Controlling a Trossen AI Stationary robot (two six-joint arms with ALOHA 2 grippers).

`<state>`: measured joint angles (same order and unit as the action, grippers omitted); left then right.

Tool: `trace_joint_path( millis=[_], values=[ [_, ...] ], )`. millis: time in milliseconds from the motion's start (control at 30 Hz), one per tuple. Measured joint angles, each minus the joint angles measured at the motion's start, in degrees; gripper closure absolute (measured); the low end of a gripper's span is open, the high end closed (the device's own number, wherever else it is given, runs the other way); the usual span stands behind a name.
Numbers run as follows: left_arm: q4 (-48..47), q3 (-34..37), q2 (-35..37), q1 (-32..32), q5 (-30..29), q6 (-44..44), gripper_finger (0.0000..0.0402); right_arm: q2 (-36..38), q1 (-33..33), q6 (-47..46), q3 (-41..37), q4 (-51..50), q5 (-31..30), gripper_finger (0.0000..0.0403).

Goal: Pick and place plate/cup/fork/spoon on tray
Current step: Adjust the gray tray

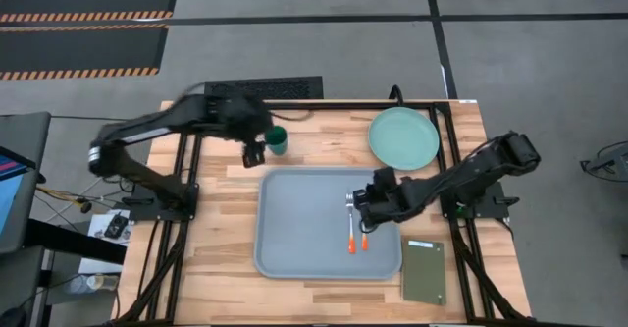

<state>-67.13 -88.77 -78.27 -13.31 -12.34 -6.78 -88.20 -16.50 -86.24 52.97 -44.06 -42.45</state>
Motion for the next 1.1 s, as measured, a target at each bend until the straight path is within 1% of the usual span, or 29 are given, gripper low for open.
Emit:
trace_joint_path(
  millis=[100, 167, 267, 300, 333, 367, 467, 533, 600, 733, 900, 967, 1100],
  values=[
    [3.9, 0.0, 4.9, 0.7, 4.7, 2.6, 0.0159, -1.9, 3.7, 2.2, 0.1, 1.7, 4.2, 0.0285],
    [6.5, 0.0, 7.8, 1.5, 7.4, 3.4, 0.0159, -2.7, 5.7, 3.0, 0.7, 0.2, 6.9, 0.0306],
    [10.3, 0.0, 11.1, 3.0, 8.8, 4.6, 0.0159, -2.7, 6.6, 3.8, 2.5, -3.8, 7.4, 0.0357],
    [11.4, 0.2, 12.0, 3.4, 9.1, 4.7, 0.0159, -2.3, 6.8, 4.1, 3.2, -5.3, 6.8, 0.0377],
    [13.2, 0.9, 13.0, 4.1, 9.5, 4.8, 0.0159, -1.9, 6.9, 4.9, 4.0, -6.4, 6.0, 0.0388],
    [14.9, 2.2, 14.1, 4.6, 10.1, 4.9, 0.0159, -1.5, 7.4, 6.0, 4.3, -7.2, 5.2, 0.0392],
    [18.9, 7.2, 17.1, 5.6, 10.5, 6.2, 0.0159, -1.1, 11.0, 10.1, 4.6, -7.4, 5.9, 0.0392],
    [21.0, 10.8, 18.6, 5.7, 10.1, 7.3, 0.0159, -1.6, 13.5, 13.8, 4.5, -5.5, 7.4, 0.0397],
    [22.2, 13.7, 19.9, 5.6, 9.5, 8.6, 0.0159, -3.0, 15.1, 16.4, 4.5, -2.5, 7.7, 0.0396],
    [23.6, 17.1, 21.6, 5.7, 8.1, 10.8, 0.0159, -4.8, 17.3, 20.4, 4.6, 1.4, 9.0, 0.0398],
    [24.4, 17.9, 21.7, 5.6, 8.0, 11.6, 0.0159, -8.3, 19.3, 20.5, 4.5, 2.0, 8.9, 0.0399],
    [24.4, 17.9, 21.6, 5.6, 8.1, 11.4, 0.0159, -9.6, 19.3, 18.7, 4.5, 0.8, 9.2, 0.0400],
    [24.5, 17.9, 21.3, 5.6, 10.8, 11.1, 0.0159, -9.8, 16.5, 13.0, 4.5, -4.6, 9.2, 0.0399]
  ],
)
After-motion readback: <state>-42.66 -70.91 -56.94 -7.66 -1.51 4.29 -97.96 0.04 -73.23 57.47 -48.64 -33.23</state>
